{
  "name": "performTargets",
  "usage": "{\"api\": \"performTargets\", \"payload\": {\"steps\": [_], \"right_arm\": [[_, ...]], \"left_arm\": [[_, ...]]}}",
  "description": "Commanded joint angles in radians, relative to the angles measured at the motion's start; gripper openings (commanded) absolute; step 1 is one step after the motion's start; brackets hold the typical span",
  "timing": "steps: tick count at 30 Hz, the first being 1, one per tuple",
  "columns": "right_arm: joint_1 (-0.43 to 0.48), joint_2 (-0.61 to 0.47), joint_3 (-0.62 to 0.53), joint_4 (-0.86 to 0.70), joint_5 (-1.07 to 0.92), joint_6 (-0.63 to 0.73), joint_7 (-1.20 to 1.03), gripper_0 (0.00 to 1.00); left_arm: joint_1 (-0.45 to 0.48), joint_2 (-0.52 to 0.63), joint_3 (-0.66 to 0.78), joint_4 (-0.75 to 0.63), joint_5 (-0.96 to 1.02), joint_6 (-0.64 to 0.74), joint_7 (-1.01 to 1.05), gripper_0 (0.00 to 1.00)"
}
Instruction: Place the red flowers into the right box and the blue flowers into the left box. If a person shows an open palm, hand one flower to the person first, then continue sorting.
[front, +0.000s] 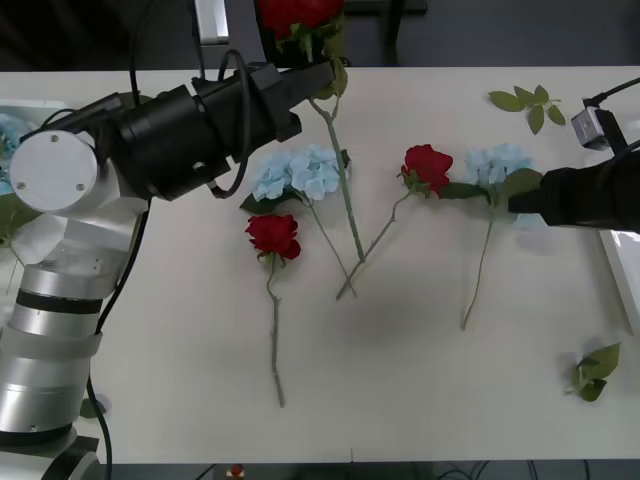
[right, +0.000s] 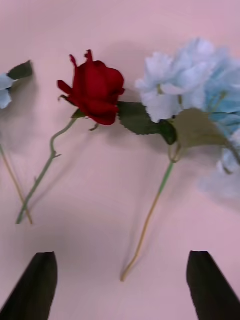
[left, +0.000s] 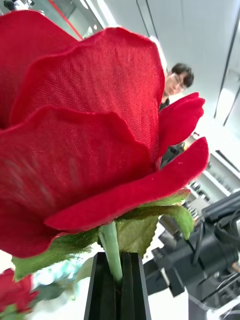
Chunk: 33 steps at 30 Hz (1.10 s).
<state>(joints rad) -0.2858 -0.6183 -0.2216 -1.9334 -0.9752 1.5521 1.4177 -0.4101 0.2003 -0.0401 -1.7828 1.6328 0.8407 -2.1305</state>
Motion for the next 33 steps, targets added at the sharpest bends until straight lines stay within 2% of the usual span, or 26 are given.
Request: {"api": "performTargets", "payload": {"steps": [1, 6, 14, 33], "right_arm": [[-0.018, -0.018, -0.068, -0.045, -0.163, -0.026, 0.113, 1.00], [-0.029, -0.018, -0.084, -0.045, -0.362, -0.038, 0.238, 1.00], [-0.093, 0.017, -0.047, 0.005, -0.606, -0.043, 0.374, 1.00], [-0.119, 0.077, 0.134, 0.019, -0.583, -0.109, 0.365, 1.00]], "left_arm": [[0.001, -0.042, -0.058, 0.016, 0.007, -0.066, -0.051, 0.00], [0.013, -0.062, -0.121, 0.026, 0.007, -0.134, -0.062, 0.00], [0.024, -0.065, -0.145, 0.026, 0.007, -0.149, -0.068, 0.00], [0.024, -0.073, -0.150, 0.026, 0.007, -0.149, -0.060, 0.00]]}}
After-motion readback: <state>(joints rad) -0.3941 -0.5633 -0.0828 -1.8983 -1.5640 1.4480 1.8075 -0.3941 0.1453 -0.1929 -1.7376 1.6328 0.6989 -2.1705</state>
